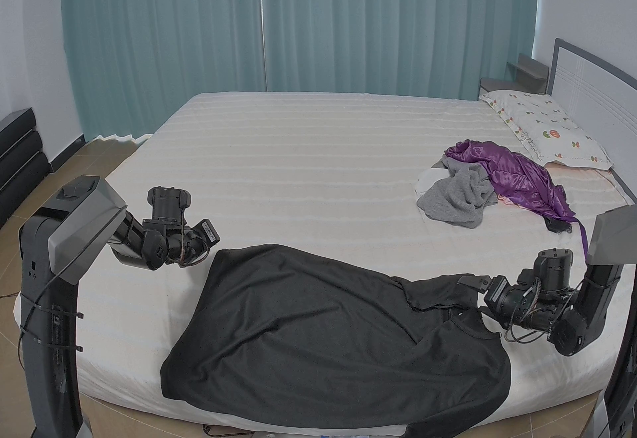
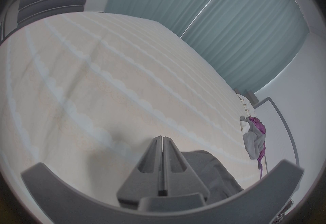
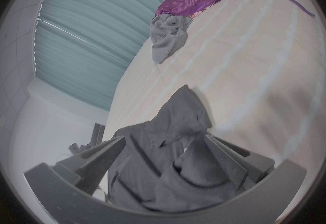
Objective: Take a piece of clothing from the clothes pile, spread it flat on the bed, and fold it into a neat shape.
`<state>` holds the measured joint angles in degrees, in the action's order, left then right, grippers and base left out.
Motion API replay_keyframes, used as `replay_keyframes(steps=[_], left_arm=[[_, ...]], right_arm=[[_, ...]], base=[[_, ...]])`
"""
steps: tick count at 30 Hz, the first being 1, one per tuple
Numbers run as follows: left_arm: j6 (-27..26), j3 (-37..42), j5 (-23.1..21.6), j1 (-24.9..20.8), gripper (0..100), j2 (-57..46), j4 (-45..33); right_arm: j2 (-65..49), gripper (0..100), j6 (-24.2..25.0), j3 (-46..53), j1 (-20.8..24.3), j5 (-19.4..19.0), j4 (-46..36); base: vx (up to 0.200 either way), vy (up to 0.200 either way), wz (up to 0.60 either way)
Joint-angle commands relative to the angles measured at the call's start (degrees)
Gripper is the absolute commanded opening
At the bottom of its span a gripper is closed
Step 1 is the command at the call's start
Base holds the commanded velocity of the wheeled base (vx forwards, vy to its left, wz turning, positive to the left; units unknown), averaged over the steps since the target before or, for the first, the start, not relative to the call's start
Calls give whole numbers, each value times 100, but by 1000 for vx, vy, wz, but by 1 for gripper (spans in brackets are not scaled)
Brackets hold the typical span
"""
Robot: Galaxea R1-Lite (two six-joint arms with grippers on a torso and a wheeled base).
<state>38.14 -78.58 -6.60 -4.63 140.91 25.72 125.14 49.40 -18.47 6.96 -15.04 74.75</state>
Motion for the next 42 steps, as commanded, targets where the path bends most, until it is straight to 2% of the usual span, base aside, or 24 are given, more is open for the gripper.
replay_keyframes(steps=[1,8,11,13,14,15,16,18,25,32,33,42], left_arm=[[-35,45,378,103,0,-240,3],[-26,229,387,156,0,-424,-6],[-26,299,273,129,0,-442,-15],[-9,317,44,112,0,-433,-15],[-9,317,44,112,100,-433,-15],[-9,317,44,112,100,-433,-15],[26,326,-325,41,100,-415,-23],[18,343,-501,6,100,-398,-23],[-26,273,-791,-161,100,-134,-15],[-62,-105,-808,-284,100,341,-6],[-62,-122,-799,-284,0,358,-6],[-26,-219,-703,-152,0,305,47]], right_arm=[[872,100,-70,-1001,77,705,-75],[890,100,-70,-1976,-72,792,-857],[890,100,-70,-2099,-98,784,-954],[898,100,-70,-2152,-116,775,-980],[898,100,-70,-2152,-116,775,-980],[898,100,-70,-2152,-116,775,-980],[872,100,-70,-2135,-160,757,-980],[863,100,-62,-2099,-169,731,-971],[837,100,-70,-2117,-213,731,-980],[907,100,-70,-2099,-239,731,-980],[907,100,-70,-2099,-248,731,-980],[1101,100,-70,-2170,-353,740,-1033]], base=[[0,0,0],[0,0,0],[0,0,0],[0,0,0],[0,0,0],[0,0,0],[0,0,0],[0,0,0],[0,0,0],[0,0,0],[0,0,0],[0,0,0]])
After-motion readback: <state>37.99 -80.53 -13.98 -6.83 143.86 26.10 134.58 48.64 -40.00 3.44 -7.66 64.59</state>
